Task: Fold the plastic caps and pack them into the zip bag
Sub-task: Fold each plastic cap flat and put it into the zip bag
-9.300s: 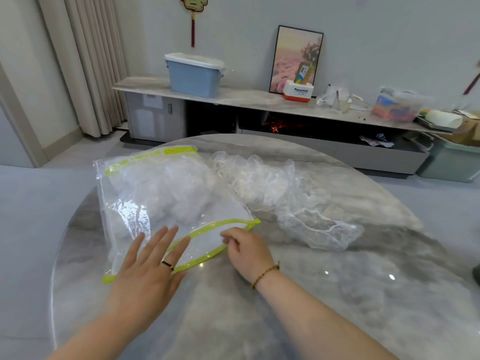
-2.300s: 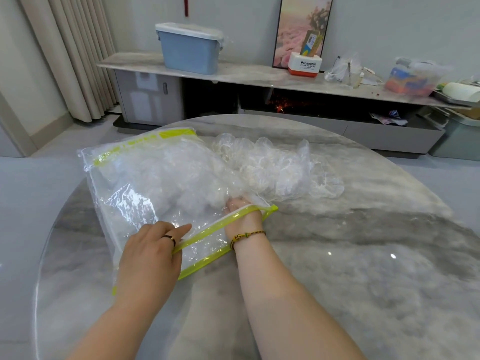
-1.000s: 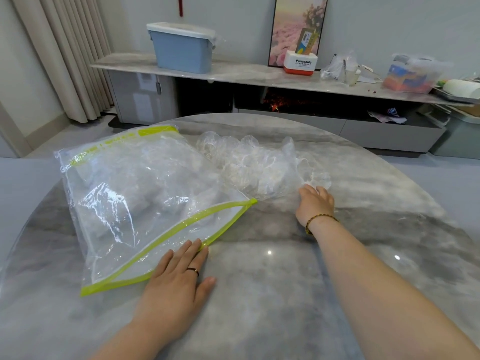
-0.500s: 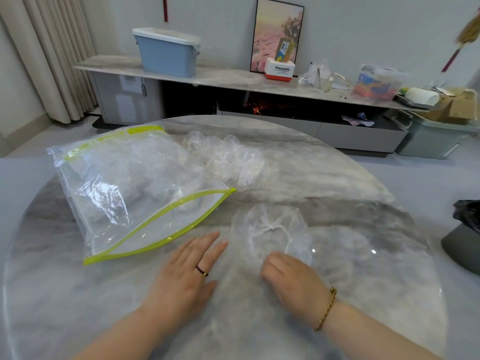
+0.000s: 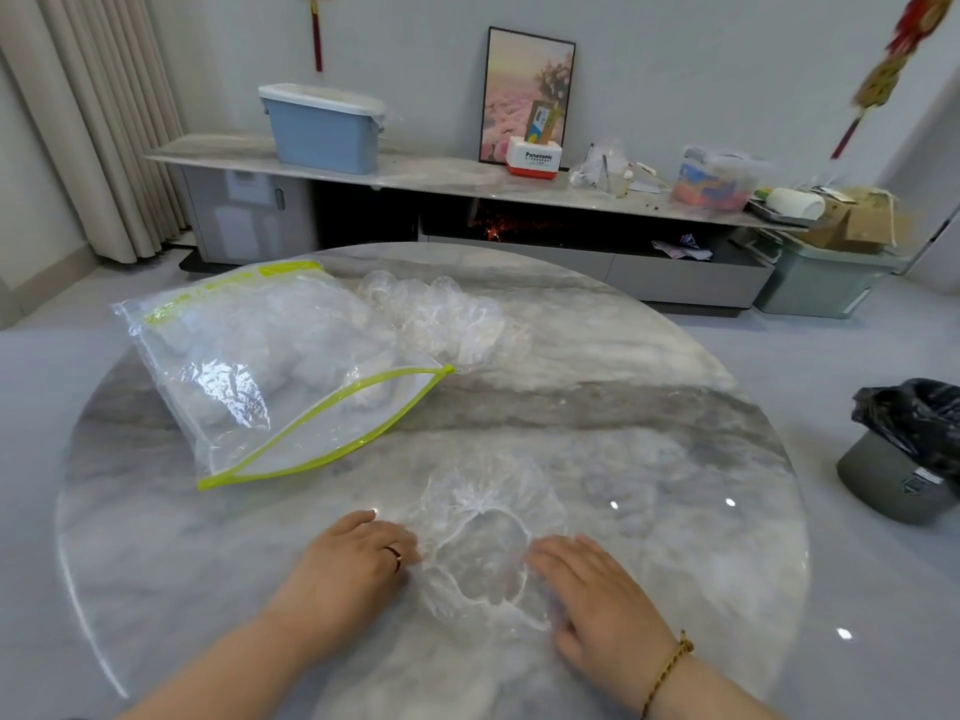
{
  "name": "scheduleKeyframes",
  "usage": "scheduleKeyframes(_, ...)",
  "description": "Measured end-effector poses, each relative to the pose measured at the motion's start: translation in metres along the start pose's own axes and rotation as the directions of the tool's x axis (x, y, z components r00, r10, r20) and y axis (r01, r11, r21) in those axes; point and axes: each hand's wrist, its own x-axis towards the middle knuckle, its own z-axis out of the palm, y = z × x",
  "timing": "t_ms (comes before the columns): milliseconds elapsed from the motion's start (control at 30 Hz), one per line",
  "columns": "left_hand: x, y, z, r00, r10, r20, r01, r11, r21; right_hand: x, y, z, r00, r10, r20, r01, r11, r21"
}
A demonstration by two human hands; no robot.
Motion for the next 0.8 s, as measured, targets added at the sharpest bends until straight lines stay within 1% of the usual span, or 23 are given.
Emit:
scheduleKeyframes(33,-0.001,0.001,-0.002,0.999,-0.033,-0.026,0.033,0.999,0.000,0.001,0.001,-0.001,0.999,0.049,-0.018,-0.048,0.999,0.019)
scheduleKeyframes(100,-0.004,0.000,-0.002,0.993,-0.110,-0.050,0.108,0.993,-0.046,0.002,0.001,-0.004,0.988,0.152,-0.008,-0.150,0.980,0.131)
scheduleKeyframes(133,-0.005,0.001,-0.003,0.986,-0.166,-0.031,0.163,0.982,-0.094,0.006,0.002,-0.007,0.979,0.206,0.006,-0.203,0.957,0.209)
scheduleKeyframes(167,-0.005,0.001,-0.002,0.971,-0.237,-0.005,0.233,0.956,-0.179,0.009,0.005,-0.006,0.967,0.252,0.030,-0.252,0.943,0.216)
scheduleKeyframes(200,-0.004,0.000,-0.001,0.947,-0.320,0.040,0.319,0.910,-0.266,0.011,0.003,-0.008,0.947,0.310,0.086,-0.322,0.911,0.256)
scheduleKeyframes(267,-0.002,0.002,0.003,0.891,-0.446,0.086,0.441,0.805,-0.396,0.019,0.003,-0.008,0.904,0.416,0.102,-0.424,0.838,0.343)
scheduleKeyframes(300,0.001,0.002,0.004,0.860,-0.505,0.074,0.485,0.763,-0.427,0.024,0.003,-0.008,0.885,0.458,0.078,-0.450,0.804,0.388)
scheduleKeyframes(367,0.006,0.003,0.008,0.773,-0.633,0.048,0.574,0.665,-0.479,0.033,0.003,-0.003,0.842,0.536,0.060,-0.495,0.724,0.480)
scheduleKeyframes(400,0.009,0.002,0.008,0.732,-0.680,0.042,0.603,0.618,-0.504,0.037,0.002,0.000,0.819,0.571,0.061,-0.521,0.696,0.494)
scheduleKeyframes(467,0.015,0.002,0.010,0.662,-0.746,0.071,0.672,0.549,-0.497,0.047,0.003,0.005,0.779,0.624,0.064,-0.572,0.665,0.480)
scheduleKeyframes(500,0.018,0.002,0.009,0.649,-0.755,0.093,0.699,0.543,-0.465,0.052,0.002,0.006,0.759,0.647,0.071,-0.597,0.649,0.472)
scheduleKeyframes(533,0.020,0.002,0.009,0.637,-0.763,0.112,0.727,0.546,-0.416,0.055,0.000,0.006,0.755,0.652,0.075,-0.613,0.660,0.434)
scheduleKeyframes(567,0.022,0.004,0.006,0.616,-0.780,0.111,0.759,0.550,-0.347,0.059,0.000,0.007,0.760,0.648,0.058,-0.619,0.692,0.371)
scheduleKeyframes(600,0.023,0.004,0.003,0.611,-0.790,0.058,0.775,0.581,-0.250,0.063,-0.002,0.007,0.770,0.636,0.046,-0.620,0.730,0.287)
scheduleKeyframes(633,0.024,0.002,0.004,0.664,-0.746,-0.052,0.730,0.661,-0.174,0.065,-0.004,0.010,0.790,0.613,0.020,-0.605,0.773,0.189)
scheduleKeyframes(667,0.024,0.002,0.004,0.722,-0.674,-0.155,0.658,0.739,-0.146,0.067,-0.007,0.009,0.812,0.583,-0.037,-0.577,0.810,0.106)
scheduleKeyframes(700,0.025,0.004,0.006,0.790,-0.566,-0.235,0.555,0.823,-0.119,0.069,-0.009,0.010,0.831,0.535,-0.152,-0.534,0.844,0.048)
scheduleKeyframes(733,0.027,0.008,0.006,0.852,-0.466,-0.240,0.455,0.885,-0.102,0.071,-0.012,0.013,0.839,0.488,-0.241,-0.482,0.872,0.087)
scheduleKeyframes(767,0.029,0.010,0.010,0.900,-0.378,-0.217,0.368,0.926,-0.088,0.072,-0.014,0.015,0.854,0.419,-0.308,-0.394,0.908,0.142)
scheduleKeyframes(800,0.030,0.014,0.012,0.932,-0.336,-0.132,0.330,0.941,-0.071,0.073,-0.017,0.017,0.883,0.338,-0.325,-0.305,0.941,0.148)
